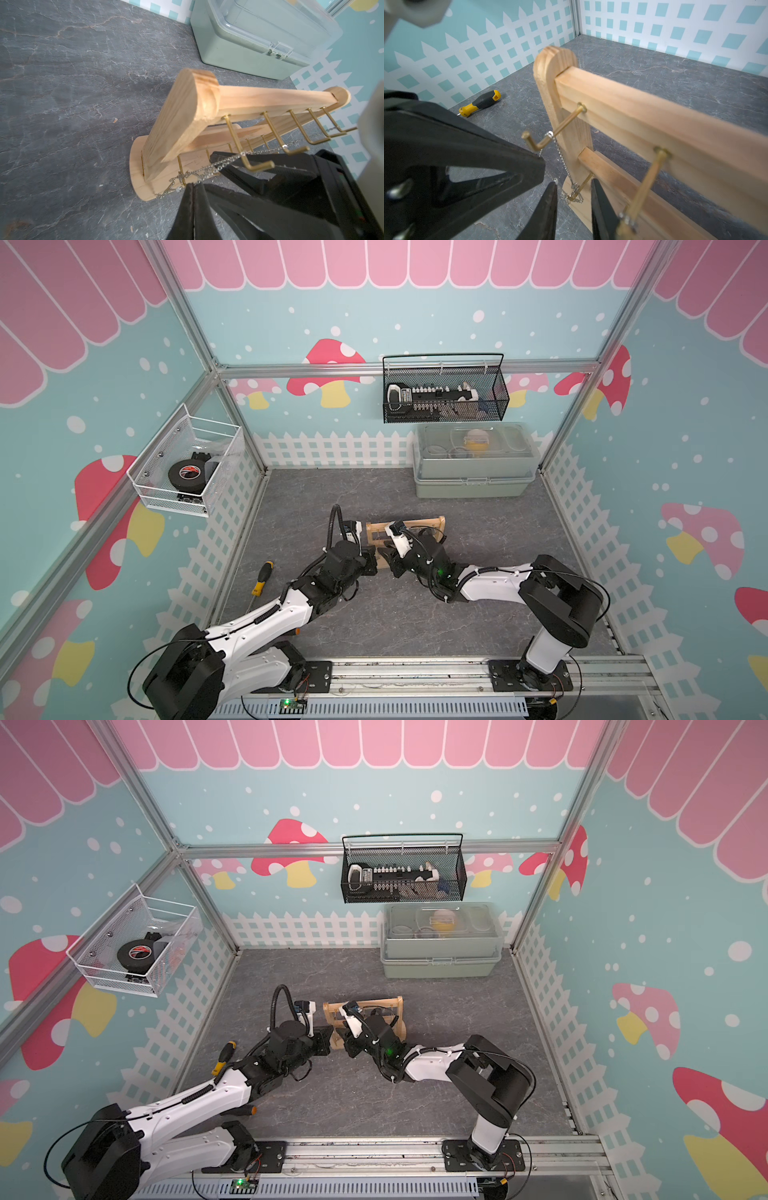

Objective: Hang the necklace on the jewelry display stand
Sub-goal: Adjust the necklace on the stand.

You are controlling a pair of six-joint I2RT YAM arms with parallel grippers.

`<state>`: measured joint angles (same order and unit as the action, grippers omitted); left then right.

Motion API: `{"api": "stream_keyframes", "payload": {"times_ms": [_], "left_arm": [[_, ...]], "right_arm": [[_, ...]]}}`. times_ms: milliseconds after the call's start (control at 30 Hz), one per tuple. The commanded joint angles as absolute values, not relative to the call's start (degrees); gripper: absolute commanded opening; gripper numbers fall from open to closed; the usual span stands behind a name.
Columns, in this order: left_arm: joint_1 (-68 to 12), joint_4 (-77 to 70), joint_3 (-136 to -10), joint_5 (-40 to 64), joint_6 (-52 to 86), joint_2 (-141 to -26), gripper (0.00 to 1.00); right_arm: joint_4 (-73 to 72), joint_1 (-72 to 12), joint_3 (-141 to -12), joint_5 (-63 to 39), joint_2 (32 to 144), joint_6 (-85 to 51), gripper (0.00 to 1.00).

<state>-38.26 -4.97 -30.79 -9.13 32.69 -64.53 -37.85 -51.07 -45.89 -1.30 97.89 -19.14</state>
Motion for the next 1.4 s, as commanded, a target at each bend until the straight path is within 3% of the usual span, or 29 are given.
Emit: {"api": "stream_keyframes", "payload": {"times_ms": [0, 233, 533, 1367], "left_arm": [[-37.89, -6.06, -30.06, -8.27, 31.53, -65.22, 0.0], [-37.82, -6.35, -29.98, -8.25, 31.57, -64.99, 0.0], [-37.38, -6.06, -29.82, -8.58, 31.55, -64.49, 0.0], [-37.23, -6.76, -30.08, -8.88, 31.81, -65.14, 0.0]], "right_arm": [[-40.52, -51.58, -47.88, -1.21, 99.78, -20.1, 0.28], [-41.34, -51.76, -49.31, 0.08, 101.46, -20.44, 0.22], [-41.46, -51.92, -49.03, -0.59, 101.0, -20.24, 0.02], [-29.73, -52.03, -49.5, -4.74, 95.89, -20.26, 0.02]]}}
